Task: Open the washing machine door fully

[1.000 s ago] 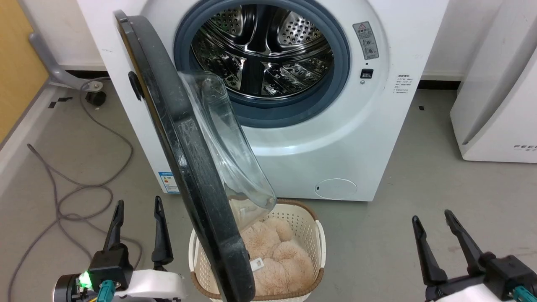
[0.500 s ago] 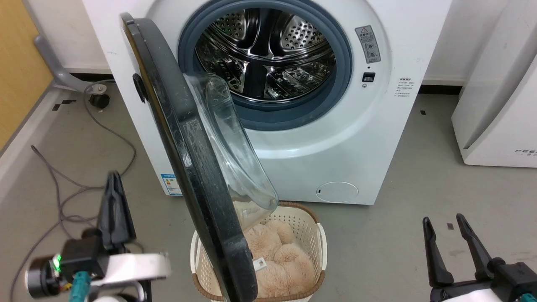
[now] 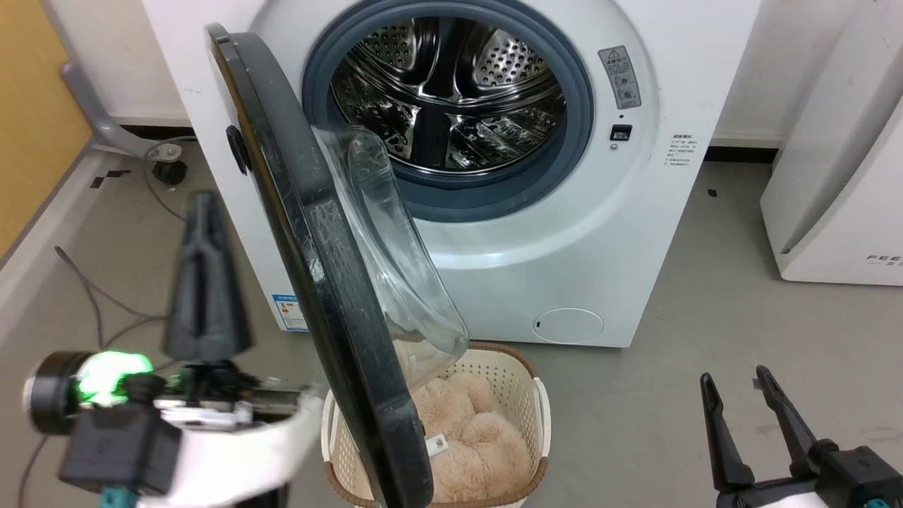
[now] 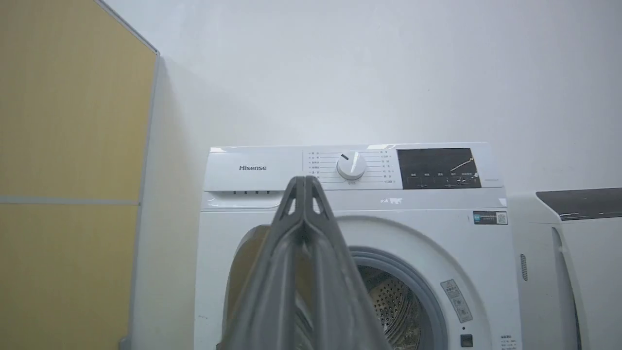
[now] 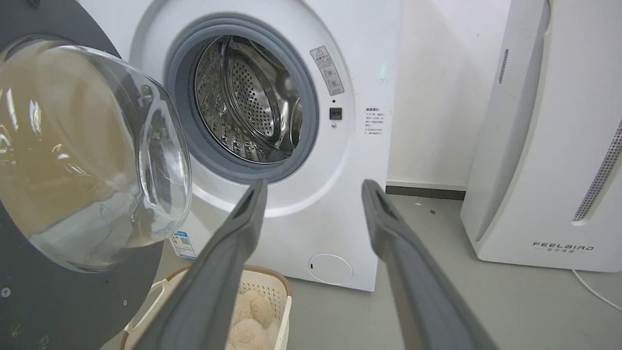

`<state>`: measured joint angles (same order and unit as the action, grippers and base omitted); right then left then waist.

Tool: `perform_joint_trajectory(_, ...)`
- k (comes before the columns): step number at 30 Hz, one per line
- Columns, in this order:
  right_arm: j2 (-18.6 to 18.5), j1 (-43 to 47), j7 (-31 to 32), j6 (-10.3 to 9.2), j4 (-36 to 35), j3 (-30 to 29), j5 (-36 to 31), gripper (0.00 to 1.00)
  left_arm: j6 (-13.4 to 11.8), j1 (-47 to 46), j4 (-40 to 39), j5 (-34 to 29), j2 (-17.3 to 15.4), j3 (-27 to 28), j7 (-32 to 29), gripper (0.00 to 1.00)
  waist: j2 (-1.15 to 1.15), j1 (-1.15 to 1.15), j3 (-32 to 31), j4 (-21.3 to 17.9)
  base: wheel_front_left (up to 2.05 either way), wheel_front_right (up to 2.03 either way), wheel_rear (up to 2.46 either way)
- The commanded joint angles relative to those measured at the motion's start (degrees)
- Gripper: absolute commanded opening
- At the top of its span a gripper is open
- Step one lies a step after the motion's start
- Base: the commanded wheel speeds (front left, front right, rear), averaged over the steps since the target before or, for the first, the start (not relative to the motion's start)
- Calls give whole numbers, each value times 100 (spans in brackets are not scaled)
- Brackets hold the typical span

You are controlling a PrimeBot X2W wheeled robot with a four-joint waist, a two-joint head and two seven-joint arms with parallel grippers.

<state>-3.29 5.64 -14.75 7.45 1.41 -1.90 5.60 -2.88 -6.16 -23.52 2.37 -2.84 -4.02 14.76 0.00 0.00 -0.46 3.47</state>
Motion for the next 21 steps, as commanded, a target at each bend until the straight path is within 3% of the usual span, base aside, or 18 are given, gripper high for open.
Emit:
perform_joint_trajectory(1,34,90,-25,3,-18,9,-7,100,54,-59,-102,1,-5,-147,24,0,0,0,-4,6,0,0,0)
perform_joint_trajectory(10,39,79,-25,3,9,37,6,100,156,-69,-407,261,-5,-1244,24,0,0,0,-31,44,0,0,0)
perform_joint_trajectory(21,40,63,-25,3,57,97,92,100,444,102,-55,275,-4,-2326,24,0,0,0,-40,129,0,0,0)
